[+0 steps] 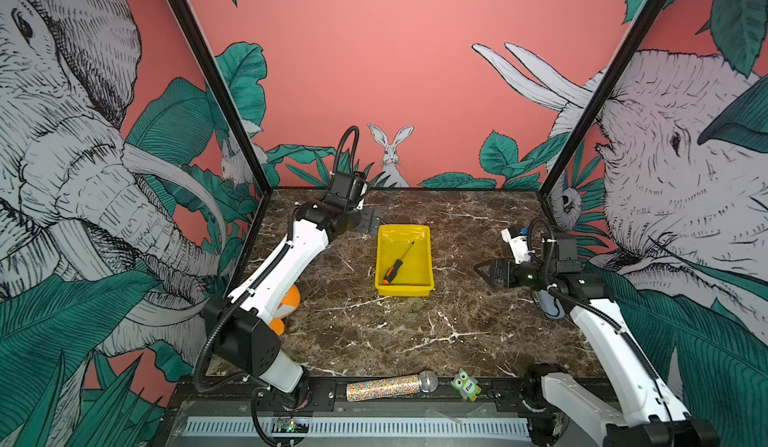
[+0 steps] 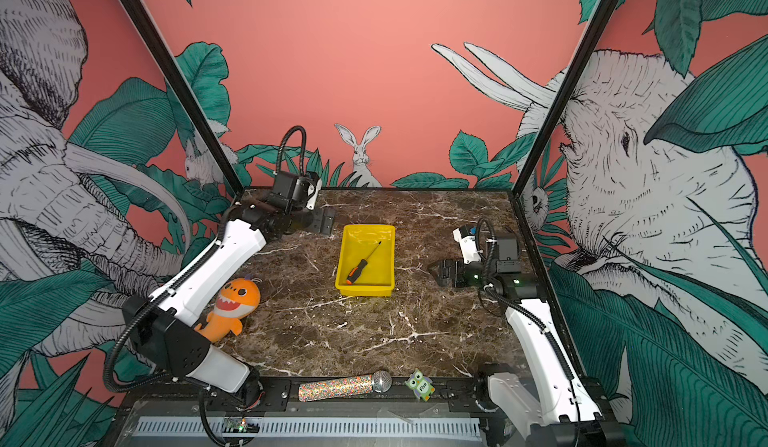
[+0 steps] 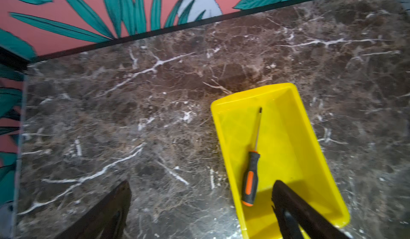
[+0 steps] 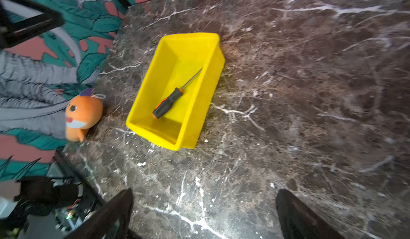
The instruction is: Put the screwdriver in the bin
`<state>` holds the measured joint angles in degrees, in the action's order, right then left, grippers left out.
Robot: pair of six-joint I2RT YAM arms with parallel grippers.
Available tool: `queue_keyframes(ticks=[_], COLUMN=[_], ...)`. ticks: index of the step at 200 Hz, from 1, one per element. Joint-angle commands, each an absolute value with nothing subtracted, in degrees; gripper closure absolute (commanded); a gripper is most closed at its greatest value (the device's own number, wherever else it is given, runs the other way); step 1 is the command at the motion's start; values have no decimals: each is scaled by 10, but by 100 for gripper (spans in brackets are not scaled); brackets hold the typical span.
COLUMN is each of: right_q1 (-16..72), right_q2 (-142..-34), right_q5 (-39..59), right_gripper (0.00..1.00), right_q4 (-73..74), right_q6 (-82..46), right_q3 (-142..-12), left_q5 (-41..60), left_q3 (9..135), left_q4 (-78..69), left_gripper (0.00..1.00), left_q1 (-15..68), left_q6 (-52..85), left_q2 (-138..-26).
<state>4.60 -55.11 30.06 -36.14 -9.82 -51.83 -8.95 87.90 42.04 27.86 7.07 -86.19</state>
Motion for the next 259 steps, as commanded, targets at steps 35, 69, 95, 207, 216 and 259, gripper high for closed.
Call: queue_keyframes(ticks=[35, 69, 95, 207, 216, 259], right_q1=[45, 43, 44, 42, 43, 43], right_q2=[-505, -514, -526, -577, -594, -657], right_q5=[-24, -71, -87, -203, -212, -177], right_gripper=[0, 0, 1, 1, 1, 1], right_q4=[-308, -275, -228, -15, -14, 58], right_q6=[-156, -145, -149, -132, -124, -91], right_q3=[-545, -542, -529, -394, -394, -370], left_q5=[-191, -139, -76, -36, -57, -153], left_q3=[736, 734, 706, 574, 563, 471], left_q4=[255, 254, 221, 65, 58, -30], left_gripper=[0, 0, 0, 0, 0, 0], left_q1=[280, 248, 195, 117, 118, 118], left_q6=[-27, 4, 31, -55, -58, -61], left_q2=[-759, -758, -742, -720, -717, -713])
